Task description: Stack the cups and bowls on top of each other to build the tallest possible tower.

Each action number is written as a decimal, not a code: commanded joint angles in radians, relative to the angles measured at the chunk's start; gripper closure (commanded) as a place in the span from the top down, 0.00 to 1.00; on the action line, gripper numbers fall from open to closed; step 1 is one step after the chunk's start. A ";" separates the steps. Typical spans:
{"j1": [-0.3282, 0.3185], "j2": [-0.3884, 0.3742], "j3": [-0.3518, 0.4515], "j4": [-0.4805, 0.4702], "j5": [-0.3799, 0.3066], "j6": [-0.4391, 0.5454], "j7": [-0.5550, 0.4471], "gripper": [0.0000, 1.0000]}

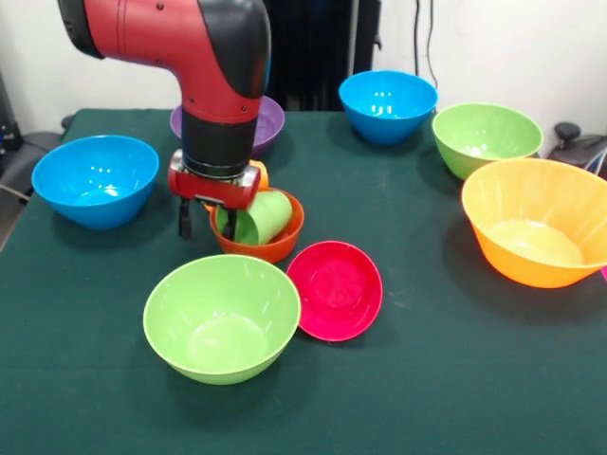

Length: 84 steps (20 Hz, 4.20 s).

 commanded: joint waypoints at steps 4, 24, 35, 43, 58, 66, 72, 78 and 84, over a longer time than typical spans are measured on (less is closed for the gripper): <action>0.028 0.151 0.001 0.087 0.075 0.087 0.145 1.00; 0.111 -0.315 0.015 0.496 0.379 0.413 0.174 1.00; 0.121 -0.307 0.019 0.454 0.416 0.437 0.144 1.00; 0.102 -0.160 0.014 0.324 0.351 0.322 0.095 1.00; 0.057 0.088 0.014 0.236 0.272 -0.099 0.085 1.00; 0.094 0.061 -0.045 0.252 0.272 -0.140 0.126 1.00; 0.071 0.147 -0.042 0.251 0.290 -0.198 0.159 1.00; 0.089 0.025 -0.067 0.310 0.303 -0.082 0.158 1.00; 0.135 -0.154 -0.098 0.278 0.296 0.199 0.074 1.00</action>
